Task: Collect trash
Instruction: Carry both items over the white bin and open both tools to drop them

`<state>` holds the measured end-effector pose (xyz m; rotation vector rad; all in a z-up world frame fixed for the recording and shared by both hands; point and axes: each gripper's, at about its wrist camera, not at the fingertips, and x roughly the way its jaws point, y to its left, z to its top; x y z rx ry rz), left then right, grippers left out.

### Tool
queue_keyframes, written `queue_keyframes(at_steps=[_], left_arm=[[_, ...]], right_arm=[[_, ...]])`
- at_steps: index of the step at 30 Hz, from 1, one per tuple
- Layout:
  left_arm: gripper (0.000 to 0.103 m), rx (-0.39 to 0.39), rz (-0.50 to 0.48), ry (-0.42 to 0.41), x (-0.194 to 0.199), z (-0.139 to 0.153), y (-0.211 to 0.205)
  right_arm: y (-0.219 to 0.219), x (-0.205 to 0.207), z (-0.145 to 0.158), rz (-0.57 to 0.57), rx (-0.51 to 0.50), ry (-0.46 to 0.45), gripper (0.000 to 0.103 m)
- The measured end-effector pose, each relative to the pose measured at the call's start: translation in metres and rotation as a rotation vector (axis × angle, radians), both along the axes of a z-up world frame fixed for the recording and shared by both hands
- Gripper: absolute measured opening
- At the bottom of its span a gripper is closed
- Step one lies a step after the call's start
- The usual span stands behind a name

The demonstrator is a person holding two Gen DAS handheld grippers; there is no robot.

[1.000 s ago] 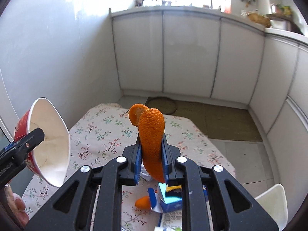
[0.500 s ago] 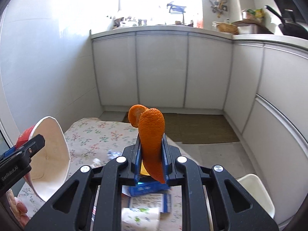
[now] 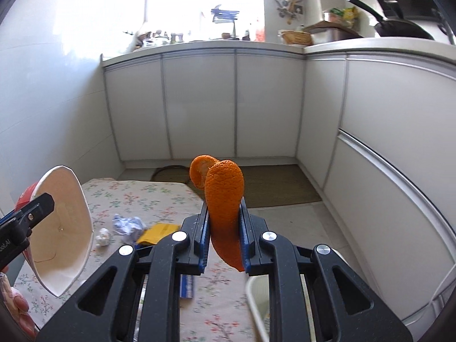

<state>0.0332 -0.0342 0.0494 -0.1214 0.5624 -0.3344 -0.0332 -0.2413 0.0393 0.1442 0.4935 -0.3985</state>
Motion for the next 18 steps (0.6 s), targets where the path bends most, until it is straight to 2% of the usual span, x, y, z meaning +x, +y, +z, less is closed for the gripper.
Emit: queue_keyframes(at_steps=[7, 14, 17, 18], left_arm=[[0.086, 0.019, -0.077, 0.009, -0.01, -0.003, -0.045], [0.086, 0.053, -0.161, 0.031, -0.018, -0.016, -0.092], [0.086, 0.069, -0.195, 0.039, -0.021, -0.021, -0.113], [0.086, 0.074, -0.206, 0.04, -0.022, -0.022, -0.121]], right_arm=[[-0.043, -0.023, -0.011, -0.088, -0.012, 0.05, 0.018], [-0.094, -0.038, -0.038, -0.171, 0.047, 0.151, 0.02], [-0.109, -0.04, -0.049, -0.196, 0.076, 0.179, 0.024], [-0.114, -0.042, -0.051, -0.205, 0.084, 0.183, 0.037]])
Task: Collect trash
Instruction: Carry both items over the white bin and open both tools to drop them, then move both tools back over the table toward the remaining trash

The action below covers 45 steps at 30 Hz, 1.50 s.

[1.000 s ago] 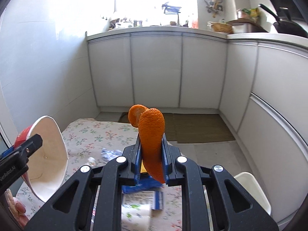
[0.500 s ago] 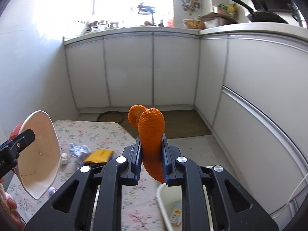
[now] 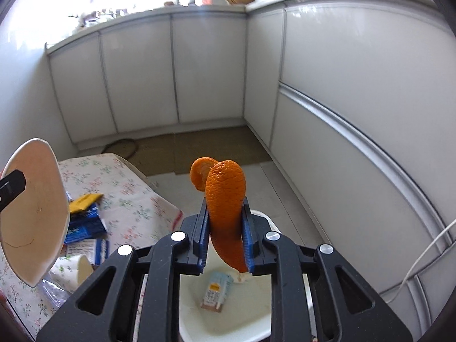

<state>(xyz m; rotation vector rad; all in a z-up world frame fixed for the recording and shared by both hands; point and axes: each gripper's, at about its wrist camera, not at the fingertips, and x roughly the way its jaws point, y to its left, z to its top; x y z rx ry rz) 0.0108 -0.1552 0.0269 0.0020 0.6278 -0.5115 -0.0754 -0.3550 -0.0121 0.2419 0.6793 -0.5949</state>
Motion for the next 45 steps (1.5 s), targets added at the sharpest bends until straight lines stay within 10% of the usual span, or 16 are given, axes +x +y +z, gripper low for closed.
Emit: queue_keyframes(at_steps=[15, 29, 45], left_arm=[[0.086, 0.053, -0.161, 0.087, -0.01, -0.033, -0.103], [0.09, 0.087, -0.259, 0.173, -0.013, -0.056, -0.167], [0.094, 0.125, -0.171, 0.163, -0.013, -0.057, -0.145]], right_arm=[[-0.071, -0.054, -0.014, -0.304, -0.007, -0.017, 0.079], [-0.104, -0.085, -0.02, -0.475, -0.048, -0.018, 0.089], [-0.084, -0.076, -0.011, -0.432, -0.089, -0.056, 0.092]])
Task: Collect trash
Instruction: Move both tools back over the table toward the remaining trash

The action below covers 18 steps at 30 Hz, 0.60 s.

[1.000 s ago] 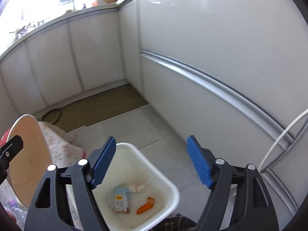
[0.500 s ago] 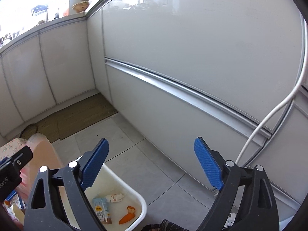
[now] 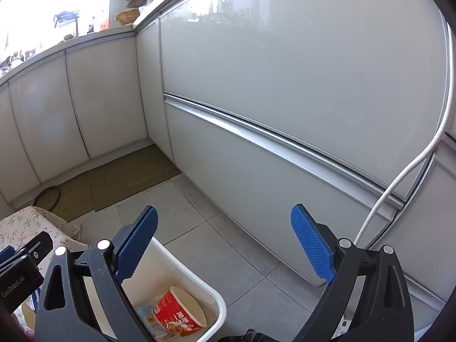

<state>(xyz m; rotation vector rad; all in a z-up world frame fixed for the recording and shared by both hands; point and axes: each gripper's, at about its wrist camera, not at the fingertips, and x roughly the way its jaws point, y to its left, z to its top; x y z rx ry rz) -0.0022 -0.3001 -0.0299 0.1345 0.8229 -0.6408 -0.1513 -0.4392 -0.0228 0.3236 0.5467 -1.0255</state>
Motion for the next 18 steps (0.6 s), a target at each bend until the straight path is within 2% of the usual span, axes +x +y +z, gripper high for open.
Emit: queue_keyframes(at_steps=[10, 18], left_arm=[[0.094, 0.012, 0.069, -0.024, 0.007, 0.009, 0.031], [0.094, 0.019, 0.158, -0.03, 0.023, 0.012, 0.071]], right_arm=[[0.03, 0.024, 0.007, 0.074, -0.068, -0.008, 0.092], [0.064, 0.048, 0.013, 0.16, -0.101, -0.012, 0.092]])
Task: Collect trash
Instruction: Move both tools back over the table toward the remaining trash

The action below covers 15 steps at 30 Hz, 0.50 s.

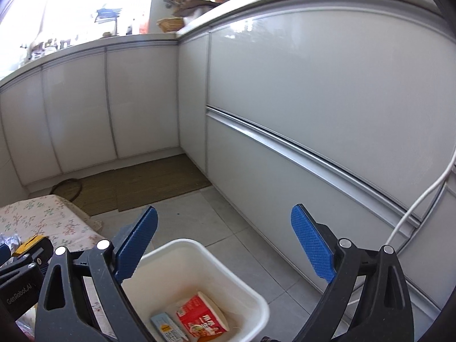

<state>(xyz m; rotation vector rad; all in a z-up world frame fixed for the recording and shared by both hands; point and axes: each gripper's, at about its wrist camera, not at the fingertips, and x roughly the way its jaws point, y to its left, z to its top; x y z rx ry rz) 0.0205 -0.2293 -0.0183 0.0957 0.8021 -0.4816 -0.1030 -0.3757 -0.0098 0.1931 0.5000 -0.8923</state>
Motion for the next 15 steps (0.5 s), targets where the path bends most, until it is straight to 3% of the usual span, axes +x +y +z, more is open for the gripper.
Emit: queue_keyframes(at_steps=[15], left_arm=[[0.094, 0.012, 0.152, -0.006, 0.031, 0.006, 0.075]], right_arm=[[0.067, 0.049, 0.001, 0.156, -0.033, 0.03, 0.092]])
